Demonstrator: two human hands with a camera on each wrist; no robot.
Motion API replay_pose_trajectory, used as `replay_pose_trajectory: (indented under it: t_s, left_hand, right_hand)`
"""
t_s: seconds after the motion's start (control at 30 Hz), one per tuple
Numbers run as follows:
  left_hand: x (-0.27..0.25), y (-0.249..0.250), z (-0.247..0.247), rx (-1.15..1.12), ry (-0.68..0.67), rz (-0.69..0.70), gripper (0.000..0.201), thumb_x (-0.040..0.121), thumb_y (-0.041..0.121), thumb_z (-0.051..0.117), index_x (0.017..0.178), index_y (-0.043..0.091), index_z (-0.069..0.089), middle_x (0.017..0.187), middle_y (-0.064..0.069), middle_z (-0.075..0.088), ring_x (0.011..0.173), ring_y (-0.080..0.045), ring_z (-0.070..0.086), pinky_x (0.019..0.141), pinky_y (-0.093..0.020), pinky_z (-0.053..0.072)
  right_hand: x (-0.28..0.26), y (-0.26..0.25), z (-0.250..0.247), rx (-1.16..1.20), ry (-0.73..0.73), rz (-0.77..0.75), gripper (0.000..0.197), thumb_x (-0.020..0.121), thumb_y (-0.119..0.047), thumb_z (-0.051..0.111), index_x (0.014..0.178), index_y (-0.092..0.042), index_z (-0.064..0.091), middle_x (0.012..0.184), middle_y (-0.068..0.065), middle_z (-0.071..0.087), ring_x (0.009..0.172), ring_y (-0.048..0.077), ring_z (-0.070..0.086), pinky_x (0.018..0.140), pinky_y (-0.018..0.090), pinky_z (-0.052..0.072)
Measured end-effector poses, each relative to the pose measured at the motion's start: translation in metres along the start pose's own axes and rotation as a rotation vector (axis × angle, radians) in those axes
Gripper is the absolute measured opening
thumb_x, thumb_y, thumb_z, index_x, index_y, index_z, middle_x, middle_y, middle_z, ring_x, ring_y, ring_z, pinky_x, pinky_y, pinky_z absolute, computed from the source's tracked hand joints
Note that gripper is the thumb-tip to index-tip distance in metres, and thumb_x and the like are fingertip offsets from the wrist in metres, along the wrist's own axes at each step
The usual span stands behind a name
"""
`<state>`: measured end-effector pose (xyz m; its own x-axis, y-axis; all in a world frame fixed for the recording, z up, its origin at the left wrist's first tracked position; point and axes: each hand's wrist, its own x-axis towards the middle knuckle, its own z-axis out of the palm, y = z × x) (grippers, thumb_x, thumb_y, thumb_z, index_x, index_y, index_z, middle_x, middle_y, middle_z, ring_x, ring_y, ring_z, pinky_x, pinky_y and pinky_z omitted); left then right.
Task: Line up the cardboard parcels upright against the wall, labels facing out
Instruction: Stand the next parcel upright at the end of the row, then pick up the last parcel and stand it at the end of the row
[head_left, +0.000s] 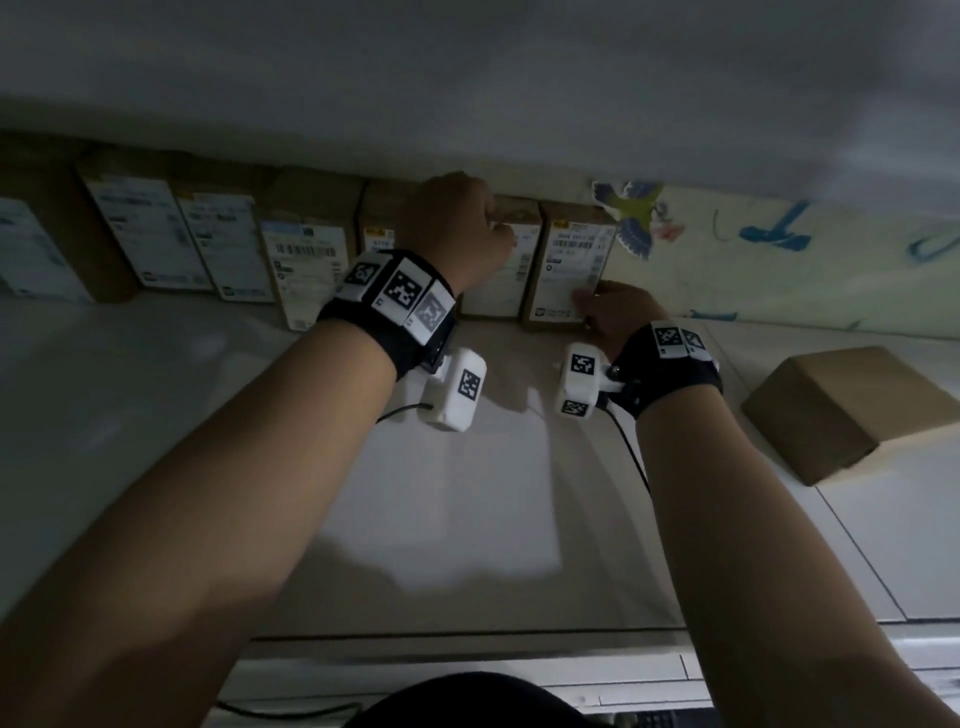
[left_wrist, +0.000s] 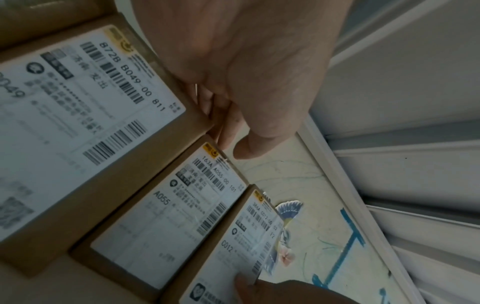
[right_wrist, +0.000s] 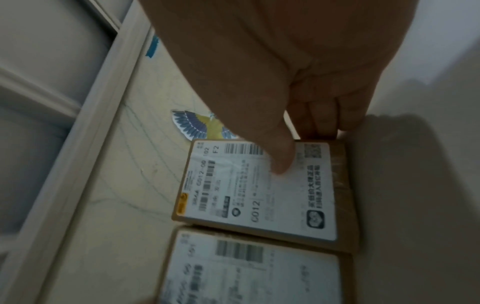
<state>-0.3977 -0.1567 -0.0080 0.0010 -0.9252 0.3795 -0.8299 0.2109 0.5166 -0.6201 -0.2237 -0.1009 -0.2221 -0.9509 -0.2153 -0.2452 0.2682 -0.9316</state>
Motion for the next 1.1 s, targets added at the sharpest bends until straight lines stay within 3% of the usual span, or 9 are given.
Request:
replay_pose_trajectory:
  t_s: [0.13,0.23,0.4,0.5,0.6,0.7,0.77,0.9,1.1]
  left_hand:
    - [-0.007,0.001,-0.004,0.005,-0.005,0.071,0.021,0.085,0.035,0.059,0.090,0.015,0.065,0.117,-0.018,0.072,0.105,-0.034,0.068,0.092,-0.045,0.057]
    - [-0.007,-0.004,-0.001,0.047,-0.007,0.079,0.039,0.088,0.033,0.062,0.111,0.004,0.073,0.126,-0.014,0.068,0.113,-0.030,0.066,0.096,-0.042,0.056]
    - [-0.007,-0.007,0.002,0.167,-0.049,0.168,0.025,0.084,0.028,0.061,0.095,0.006,0.067,0.103,-0.012,0.069,0.093,-0.033,0.067,0.079,-0.039,0.056]
    - [-0.006,-0.011,0.000,0.214,-0.103,0.196,0.032,0.085,0.025,0.063,0.110,0.007,0.067,0.116,-0.013,0.069,0.104,-0.034,0.067,0.088,-0.044,0.058]
    - [-0.004,-0.012,-0.001,0.185,-0.172,0.143,0.083,0.090,0.028,0.068,0.161,0.009,0.029,0.162,-0.019,0.042,0.124,-0.038,0.062,0.100,-0.047,0.056]
    - [-0.001,-0.012,-0.013,-0.086,-0.212,0.048,0.106,0.093,0.030,0.069,0.168,0.024,-0.006,0.177,-0.009,0.008,0.141,-0.033,0.051,0.107,-0.036,0.049]
    - [-0.003,-0.007,-0.023,-0.199,-0.163,0.032,0.098,0.091,0.041,0.068,0.168,0.024,0.010,0.174,-0.007,0.021,0.153,-0.030,0.035,0.122,-0.044,0.037]
    - [-0.022,0.015,-0.036,-0.342,-0.091,0.132,0.070,0.098,0.034,0.066,0.158,0.017,0.036,0.161,-0.005,0.042,0.145,-0.021,0.042,0.119,-0.038,0.039]
    - [-0.070,0.029,-0.023,-0.641,-0.201,0.169,0.053,0.099,0.036,0.066,0.148,0.021,0.052,0.149,0.002,0.057,0.136,-0.010,0.051,0.114,-0.032,0.042]
  right_hand:
    - [-0.032,-0.022,0.015,-0.209,0.001,-0.026,0.059,0.089,-0.038,0.081,0.138,-0.009,0.065,0.134,0.008,0.069,0.121,0.030,0.066,0.105,0.038,0.052]
    - [-0.036,-0.028,0.029,-0.254,0.019,-0.065,0.061,0.089,-0.029,0.082,0.142,-0.008,0.060,0.144,0.008,0.064,0.130,0.028,0.062,0.106,0.031,0.049]
    - [-0.046,-0.033,0.037,-0.334,0.039,-0.100,0.064,0.090,-0.028,0.081,0.145,-0.007,0.055,0.149,0.009,0.060,0.136,0.027,0.058,0.097,0.025,0.044]
    - [-0.049,-0.030,0.035,-0.392,0.010,-0.095,0.074,0.087,-0.038,0.082,0.148,-0.008,0.052,0.148,0.009,0.060,0.134,0.028,0.058,0.094,0.025,0.043]
    - [-0.051,-0.027,0.025,-0.260,0.055,-0.019,0.082,0.078,-0.041,0.090,0.137,-0.004,0.047,0.127,0.007,0.061,0.114,0.026,0.062,0.097,0.039,0.054]
    - [-0.056,-0.021,0.013,-0.167,0.013,0.015,0.098,0.055,-0.058,0.095,0.133,-0.006,0.063,0.126,0.008,0.071,0.106,0.028,0.069,0.090,0.041,0.059]
    - [-0.063,-0.018,0.009,-0.193,-0.028,0.022,0.120,0.042,-0.068,0.095,0.144,-0.018,0.059,0.142,0.012,0.064,0.121,0.033,0.066,0.102,0.046,0.056]
    - [-0.116,-0.025,-0.004,-0.196,0.069,-0.191,0.090,0.095,-0.003,0.072,0.164,-0.035,0.025,0.162,0.016,0.036,0.140,0.037,0.049,0.108,0.040,0.046]
    - [-0.207,-0.025,-0.001,0.434,-0.045,-0.208,0.044,0.084,-0.031,0.070,0.127,-0.030,0.065,0.131,-0.004,0.066,0.128,0.015,0.058,0.112,0.042,0.041]
